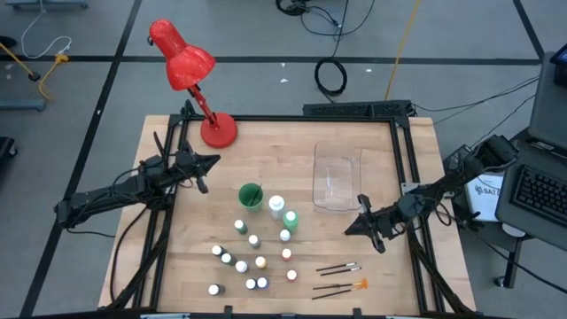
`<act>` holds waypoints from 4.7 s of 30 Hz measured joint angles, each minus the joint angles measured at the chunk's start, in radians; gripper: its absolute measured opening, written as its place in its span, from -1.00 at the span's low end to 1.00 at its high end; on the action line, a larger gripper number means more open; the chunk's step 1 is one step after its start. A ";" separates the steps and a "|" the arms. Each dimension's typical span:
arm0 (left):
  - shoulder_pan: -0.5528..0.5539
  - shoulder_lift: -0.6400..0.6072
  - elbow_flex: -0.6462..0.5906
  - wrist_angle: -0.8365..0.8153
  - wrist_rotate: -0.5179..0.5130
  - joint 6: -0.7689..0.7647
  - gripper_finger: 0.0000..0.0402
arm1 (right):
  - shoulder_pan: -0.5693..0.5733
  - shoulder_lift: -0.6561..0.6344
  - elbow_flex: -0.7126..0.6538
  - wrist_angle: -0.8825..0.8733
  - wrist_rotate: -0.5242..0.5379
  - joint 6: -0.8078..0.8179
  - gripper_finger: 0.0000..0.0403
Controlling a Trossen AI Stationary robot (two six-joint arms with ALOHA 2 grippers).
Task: Pick & Place Paint Supplies
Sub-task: Put the top gold paintbrush into the green cup
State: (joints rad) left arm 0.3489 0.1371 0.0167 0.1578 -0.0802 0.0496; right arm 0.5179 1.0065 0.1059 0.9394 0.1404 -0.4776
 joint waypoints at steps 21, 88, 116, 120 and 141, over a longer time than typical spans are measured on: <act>0.000 0.000 0.000 -0.023 0.000 0.021 -0.89 | 0.168 0.054 0.377 -0.794 0.259 0.618 -0.98; 0.000 0.000 0.000 -0.027 0.061 0.103 -0.89 | 0.418 0.817 0.895 -1.683 0.060 1.961 -1.00; 0.000 0.000 0.000 -0.027 0.061 0.103 -0.89 | 0.250 0.782 1.418 -2.225 0.361 1.395 -1.00; 0.000 0.000 0.000 -0.026 0.061 0.103 -0.89 | 0.166 0.781 1.631 -2.270 0.585 1.101 -1.00; 0.000 0.000 0.000 -0.128 0.053 0.082 -0.89 | -0.298 0.780 1.860 -1.769 0.614 0.088 -1.00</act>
State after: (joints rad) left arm 0.3489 0.1375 0.0168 0.0300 -0.0269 0.1311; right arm 0.2198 1.7866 1.9659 -0.8295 0.7543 -0.3901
